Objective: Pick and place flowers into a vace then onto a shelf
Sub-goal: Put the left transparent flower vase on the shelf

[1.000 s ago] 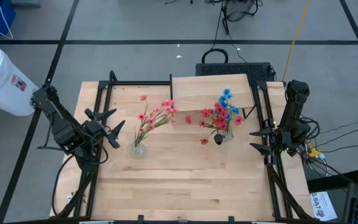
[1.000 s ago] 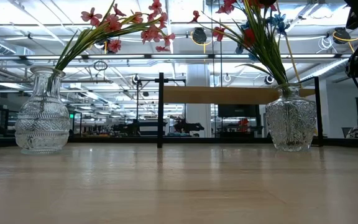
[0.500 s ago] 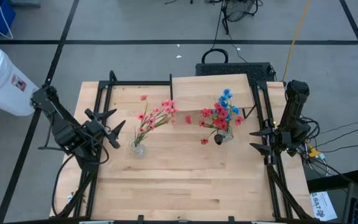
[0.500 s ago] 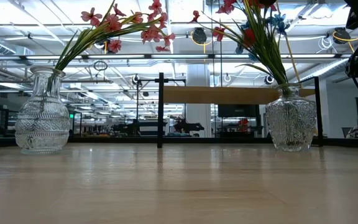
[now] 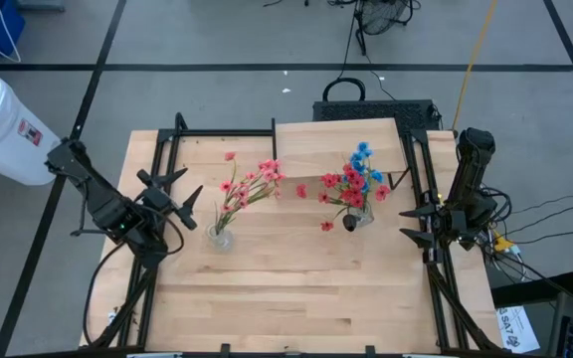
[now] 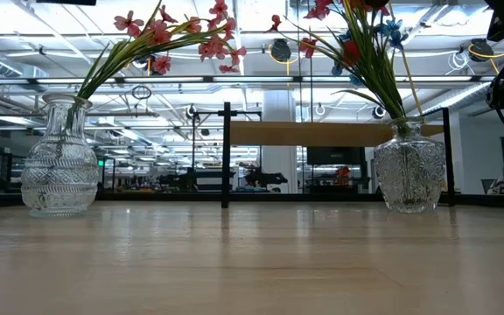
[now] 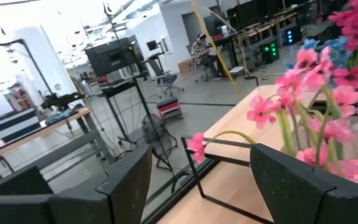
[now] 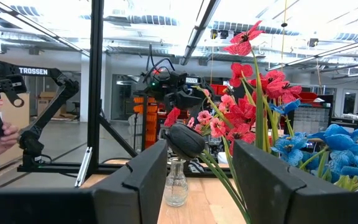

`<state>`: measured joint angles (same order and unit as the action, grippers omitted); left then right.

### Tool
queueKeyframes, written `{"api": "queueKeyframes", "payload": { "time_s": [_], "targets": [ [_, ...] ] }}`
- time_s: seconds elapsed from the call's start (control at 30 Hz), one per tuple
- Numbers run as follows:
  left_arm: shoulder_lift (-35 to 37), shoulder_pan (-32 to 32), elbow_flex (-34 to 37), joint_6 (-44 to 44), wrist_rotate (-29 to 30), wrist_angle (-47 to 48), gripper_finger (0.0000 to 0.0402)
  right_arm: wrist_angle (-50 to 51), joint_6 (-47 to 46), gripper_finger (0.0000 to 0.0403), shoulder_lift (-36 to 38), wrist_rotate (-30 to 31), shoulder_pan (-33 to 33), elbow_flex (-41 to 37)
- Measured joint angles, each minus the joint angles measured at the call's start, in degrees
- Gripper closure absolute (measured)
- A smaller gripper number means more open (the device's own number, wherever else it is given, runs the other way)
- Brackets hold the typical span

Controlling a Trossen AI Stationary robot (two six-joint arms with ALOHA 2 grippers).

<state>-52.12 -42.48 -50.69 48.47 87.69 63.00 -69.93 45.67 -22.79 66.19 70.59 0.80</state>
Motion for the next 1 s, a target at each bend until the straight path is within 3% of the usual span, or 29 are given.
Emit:
{"api": "queueKeyframes", "payload": {
  "time_s": [0.2, 0.37, 0.67, 0.8, 1.0],
  "targets": [
    [0.0, 1.4, 0.0, -2.7, -4.3, 0.0, 0.0126, 0.0, 0.0, 0.0227, 0.0, 0.0, 0.0, 0.0],
    [0.0, 1.7, 0.0, -9.3, -13.3, -0.1, 0.0126, 0.0, 0.0, 0.0228, 0.0, 0.0, 0.0, 0.0],
    [0.0, 1.6, 0.0, -8.7, -15.7, -0.6, 0.0126, 0.0, 0.0, 0.0228, 0.0, 0.0, 0.0, 0.0],
    [0.0, 1.6, 0.0, -7.4, -18.6, -6.5, 0.0126, 0.0, 0.0, 0.0228, 0.0, 0.0, 0.0, 0.0],
    [-0.2, 1.6, 0.0, -5.0, -30.5, -18.2, 0.0126, 0.0, 0.0, 0.0225, 0.0, 0.0, 0.0, 0.0]
  ]
}}
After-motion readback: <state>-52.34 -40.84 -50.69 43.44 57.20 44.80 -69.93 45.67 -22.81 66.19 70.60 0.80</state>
